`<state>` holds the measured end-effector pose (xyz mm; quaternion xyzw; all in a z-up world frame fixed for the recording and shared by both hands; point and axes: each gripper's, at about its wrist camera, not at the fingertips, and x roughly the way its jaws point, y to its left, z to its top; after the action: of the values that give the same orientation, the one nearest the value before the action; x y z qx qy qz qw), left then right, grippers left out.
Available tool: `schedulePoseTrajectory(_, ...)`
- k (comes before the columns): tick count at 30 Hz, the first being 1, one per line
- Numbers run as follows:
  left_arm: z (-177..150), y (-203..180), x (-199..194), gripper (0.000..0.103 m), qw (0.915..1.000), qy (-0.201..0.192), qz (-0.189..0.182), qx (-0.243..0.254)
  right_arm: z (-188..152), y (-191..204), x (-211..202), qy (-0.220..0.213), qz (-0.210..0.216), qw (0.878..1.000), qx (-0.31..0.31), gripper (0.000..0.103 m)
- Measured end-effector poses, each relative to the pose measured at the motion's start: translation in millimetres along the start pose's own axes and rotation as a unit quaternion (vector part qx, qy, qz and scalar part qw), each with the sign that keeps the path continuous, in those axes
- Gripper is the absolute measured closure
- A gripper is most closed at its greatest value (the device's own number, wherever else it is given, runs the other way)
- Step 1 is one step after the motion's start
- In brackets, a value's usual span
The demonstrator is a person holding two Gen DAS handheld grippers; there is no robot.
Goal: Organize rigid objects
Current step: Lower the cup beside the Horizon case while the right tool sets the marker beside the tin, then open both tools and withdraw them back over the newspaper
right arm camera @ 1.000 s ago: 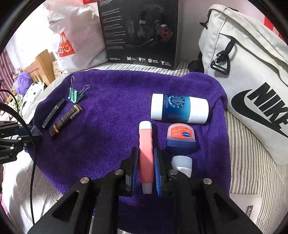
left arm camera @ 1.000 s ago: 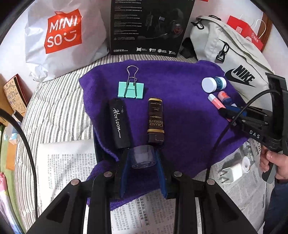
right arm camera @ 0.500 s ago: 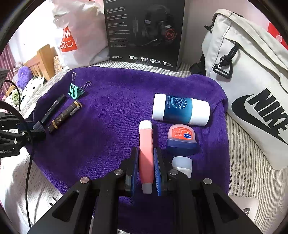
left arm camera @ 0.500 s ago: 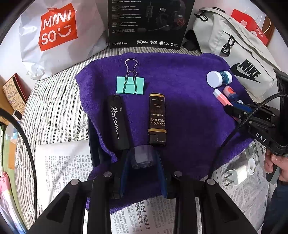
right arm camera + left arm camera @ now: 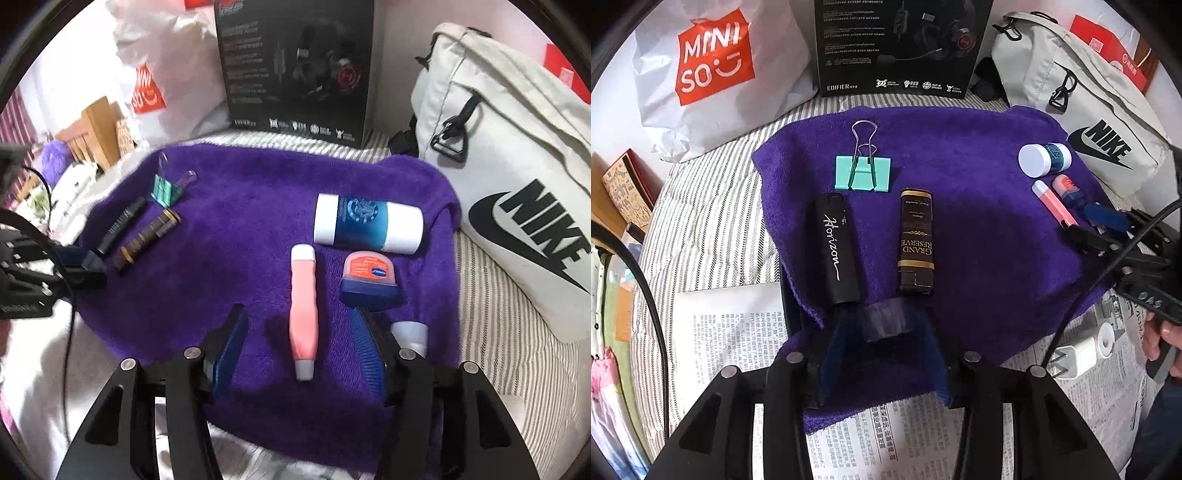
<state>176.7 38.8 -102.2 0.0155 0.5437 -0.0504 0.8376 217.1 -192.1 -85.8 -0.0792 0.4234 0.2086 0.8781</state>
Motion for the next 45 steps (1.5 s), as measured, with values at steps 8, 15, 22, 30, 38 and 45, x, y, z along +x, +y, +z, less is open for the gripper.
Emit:
schedulePoseTrajectory(8, -11, -4, -28, 0.038, 0.9996, -0.027, 0.01, 0.003, -12, 14, -60, -0.04, -0.01, 0.999, -0.002, 0.036)
schedulePoseTrajectory(15, -33, -11, -51, 0.031, 0.999, -0.043, 0.01, 0.01, -36, 29, -98, -0.048, -0.004, 0.999, 0.003, 0.033)
schedulePoseTrajectory(22, -64, -11, -64, 0.028, 0.9989, -0.045, 0.014, 0.005, -63, 37, -122, -0.052, -0.001, 0.998, 0.026, 0.029)
schedulePoseTrajectory(30, -96, -8, -68, 0.028, 0.9988, -0.046, 0.015, -0.011, -97, 43, -104, -0.042, 0.02, 0.998, 0.046, 0.028)
schedulePoseTrajectory(38, -118, -10, -66, 0.028, 0.9988, -0.046, -0.006, -0.016, -104, 49, -65, -0.03, -0.006, 0.999, 0.023, 0.039)
schedulePoseTrajectory(45, -128, -1, -56, 0.028, 0.9987, -0.04, -0.012, -0.029, -96, 54, -41, -0.024, -0.014, 1.0, -0.006, 0.045)
